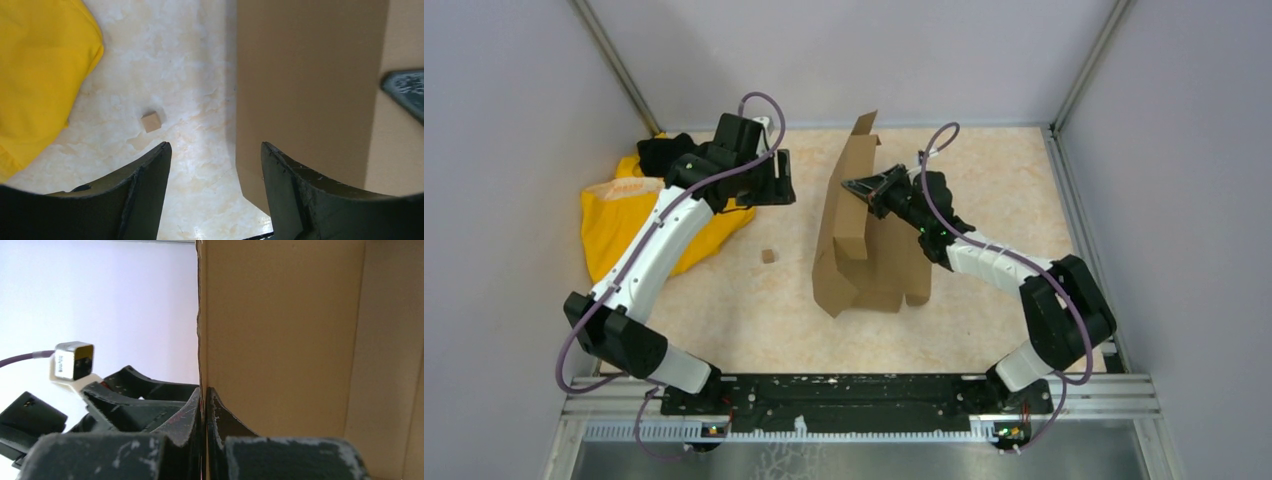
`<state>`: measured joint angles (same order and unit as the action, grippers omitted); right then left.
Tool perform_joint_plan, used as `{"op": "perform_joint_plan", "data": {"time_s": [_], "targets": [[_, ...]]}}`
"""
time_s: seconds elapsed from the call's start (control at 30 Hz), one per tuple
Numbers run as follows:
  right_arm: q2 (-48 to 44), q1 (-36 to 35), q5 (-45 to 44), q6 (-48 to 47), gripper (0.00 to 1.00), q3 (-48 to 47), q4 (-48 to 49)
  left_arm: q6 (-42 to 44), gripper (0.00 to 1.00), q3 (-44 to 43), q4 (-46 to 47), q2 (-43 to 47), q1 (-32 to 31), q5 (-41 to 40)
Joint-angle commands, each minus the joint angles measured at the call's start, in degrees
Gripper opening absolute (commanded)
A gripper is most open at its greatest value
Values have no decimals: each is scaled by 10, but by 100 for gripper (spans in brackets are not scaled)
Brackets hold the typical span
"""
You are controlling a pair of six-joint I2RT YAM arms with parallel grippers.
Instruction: Fold the paper box
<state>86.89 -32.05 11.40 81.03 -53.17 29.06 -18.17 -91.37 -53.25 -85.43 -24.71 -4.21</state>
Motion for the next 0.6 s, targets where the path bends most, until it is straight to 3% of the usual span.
{"op": "perform_joint_plan", "data": {"time_s": [0.0,0.37,0.57], "targets": [[14,9,12,32,0,34,106,5,72,-4,33,2,3,32],[71,9,37,16,0,10,119,-3,71,37,126,35,3,156],[100,8,58,4,12,-20,123,-5,71,80,151,43,3,166]]}}
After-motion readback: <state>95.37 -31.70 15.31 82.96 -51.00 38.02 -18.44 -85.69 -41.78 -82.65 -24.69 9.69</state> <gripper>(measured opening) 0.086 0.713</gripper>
